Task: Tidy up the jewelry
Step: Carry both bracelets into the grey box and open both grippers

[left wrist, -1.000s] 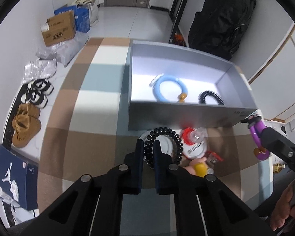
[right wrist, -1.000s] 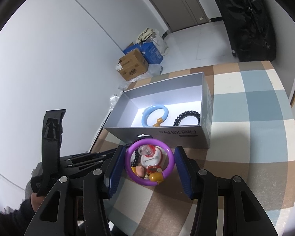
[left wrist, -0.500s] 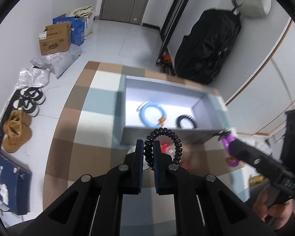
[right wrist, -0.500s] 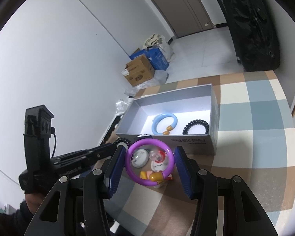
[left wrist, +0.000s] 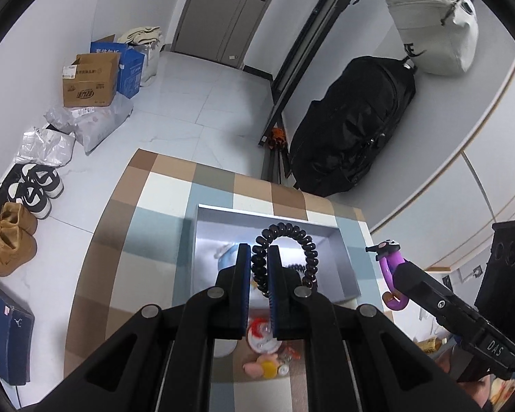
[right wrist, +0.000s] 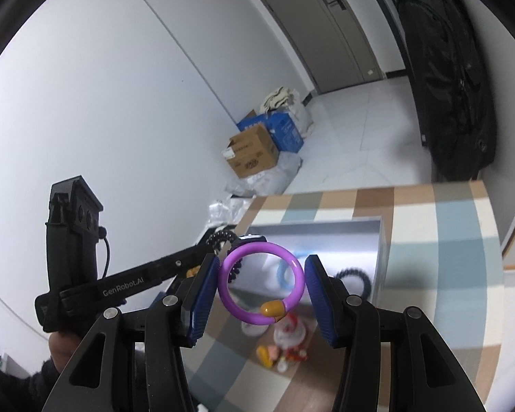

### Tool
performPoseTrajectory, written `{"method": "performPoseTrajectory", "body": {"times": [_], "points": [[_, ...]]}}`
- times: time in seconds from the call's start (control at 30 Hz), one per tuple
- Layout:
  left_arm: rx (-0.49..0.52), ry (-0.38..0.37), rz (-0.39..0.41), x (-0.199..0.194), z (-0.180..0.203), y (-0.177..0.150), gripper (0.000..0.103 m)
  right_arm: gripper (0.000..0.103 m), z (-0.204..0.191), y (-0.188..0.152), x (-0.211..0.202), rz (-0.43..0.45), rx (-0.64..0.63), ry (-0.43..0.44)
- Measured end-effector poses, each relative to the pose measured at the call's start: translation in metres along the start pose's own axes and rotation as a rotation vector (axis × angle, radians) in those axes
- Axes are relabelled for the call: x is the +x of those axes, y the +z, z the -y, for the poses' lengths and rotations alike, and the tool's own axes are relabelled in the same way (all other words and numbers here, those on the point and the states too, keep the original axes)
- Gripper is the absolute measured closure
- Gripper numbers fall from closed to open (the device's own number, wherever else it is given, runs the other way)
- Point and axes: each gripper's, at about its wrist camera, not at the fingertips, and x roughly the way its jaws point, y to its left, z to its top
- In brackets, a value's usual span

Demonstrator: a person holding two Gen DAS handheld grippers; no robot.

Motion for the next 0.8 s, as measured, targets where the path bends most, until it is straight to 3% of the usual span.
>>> {"method": "performPoseTrajectory", "body": {"times": [0.4,0.8], "points": [[-0.067,0.03,-0.074,0.027,-0.007,0.012,0.098,0.053,0.032,0.018,0.038,-0.036,0.108,0.0],[-0.042,0.063,-0.099,0.037,-0.004,0.013,0.098,0.053,0.054,0.018,0.063,-0.089,0.193,-0.021]]}}
